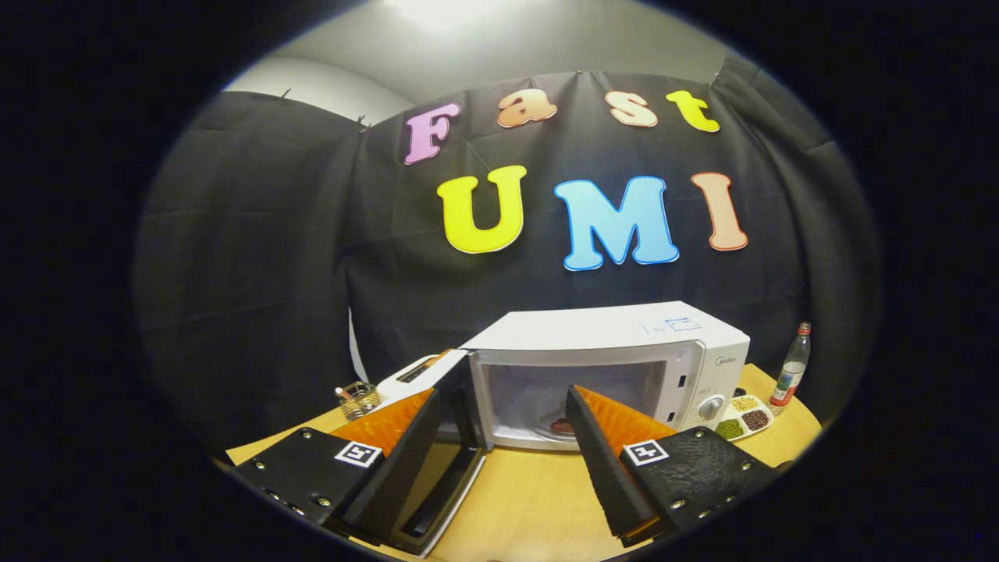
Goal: Open the microwave, put the food inside, and close the microwave door.
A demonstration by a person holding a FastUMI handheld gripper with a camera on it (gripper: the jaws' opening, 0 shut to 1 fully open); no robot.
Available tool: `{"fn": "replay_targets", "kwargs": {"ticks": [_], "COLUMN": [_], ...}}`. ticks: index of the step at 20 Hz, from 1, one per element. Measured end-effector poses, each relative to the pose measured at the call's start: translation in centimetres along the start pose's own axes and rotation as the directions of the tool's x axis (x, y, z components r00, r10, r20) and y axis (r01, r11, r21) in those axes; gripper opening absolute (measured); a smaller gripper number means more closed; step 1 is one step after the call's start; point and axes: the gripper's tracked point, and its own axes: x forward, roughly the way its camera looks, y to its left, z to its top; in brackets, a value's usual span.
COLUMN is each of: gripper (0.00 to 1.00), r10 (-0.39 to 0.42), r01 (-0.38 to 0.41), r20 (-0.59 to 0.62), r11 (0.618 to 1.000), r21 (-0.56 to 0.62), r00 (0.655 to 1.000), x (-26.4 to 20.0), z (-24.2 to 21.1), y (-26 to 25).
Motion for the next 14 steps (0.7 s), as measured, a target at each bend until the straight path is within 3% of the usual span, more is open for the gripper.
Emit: {"fn": "replay_targets", "kwargs": {"ticks": [7, 14], "gripper": [0.97, 0.97], "r10": [0.198, 0.392], "r01": [-0.199, -0.391], "r20": [0.029, -0.029], "r11": [0.980, 0.920], "r21": [0.013, 0.034], "r00": [0.980, 0.919], "x": [-4.7, -8.1], "z": [1.9, -0.8], "y": [9.8, 19.3]}}
